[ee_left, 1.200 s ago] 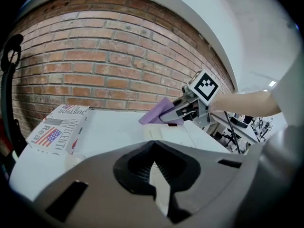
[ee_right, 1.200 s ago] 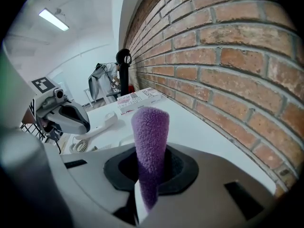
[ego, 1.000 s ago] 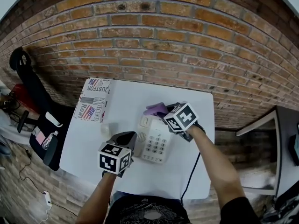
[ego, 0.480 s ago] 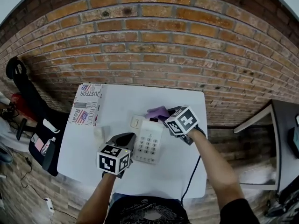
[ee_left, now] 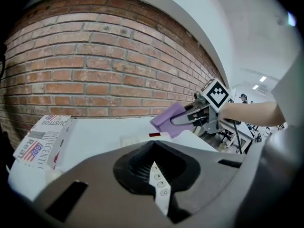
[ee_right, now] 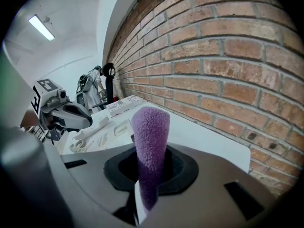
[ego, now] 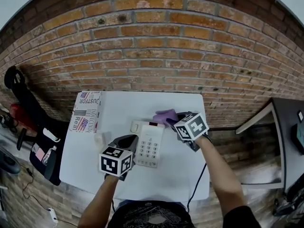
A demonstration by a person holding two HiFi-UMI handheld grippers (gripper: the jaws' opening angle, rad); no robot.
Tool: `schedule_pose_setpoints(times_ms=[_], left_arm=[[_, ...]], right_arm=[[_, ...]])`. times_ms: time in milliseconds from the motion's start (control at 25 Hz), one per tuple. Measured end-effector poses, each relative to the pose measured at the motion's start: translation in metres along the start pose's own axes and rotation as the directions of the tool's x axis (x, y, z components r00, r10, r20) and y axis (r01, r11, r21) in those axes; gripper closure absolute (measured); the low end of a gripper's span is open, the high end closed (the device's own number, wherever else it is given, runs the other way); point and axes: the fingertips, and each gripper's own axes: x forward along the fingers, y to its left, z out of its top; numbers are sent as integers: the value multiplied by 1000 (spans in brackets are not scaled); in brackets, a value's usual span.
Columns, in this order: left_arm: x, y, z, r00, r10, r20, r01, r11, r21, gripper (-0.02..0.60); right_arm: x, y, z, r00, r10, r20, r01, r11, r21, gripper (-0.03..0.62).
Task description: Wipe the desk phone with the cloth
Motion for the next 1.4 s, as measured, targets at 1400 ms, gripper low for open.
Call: schedule_pose_setpoints(times_ms=[1400], left_arm=[[-133, 34, 7, 984, -62, 170, 43, 993, 114, 575]], right_arm=[[-137, 157, 25, 842, -399, 362, 345, 916, 206, 549]])
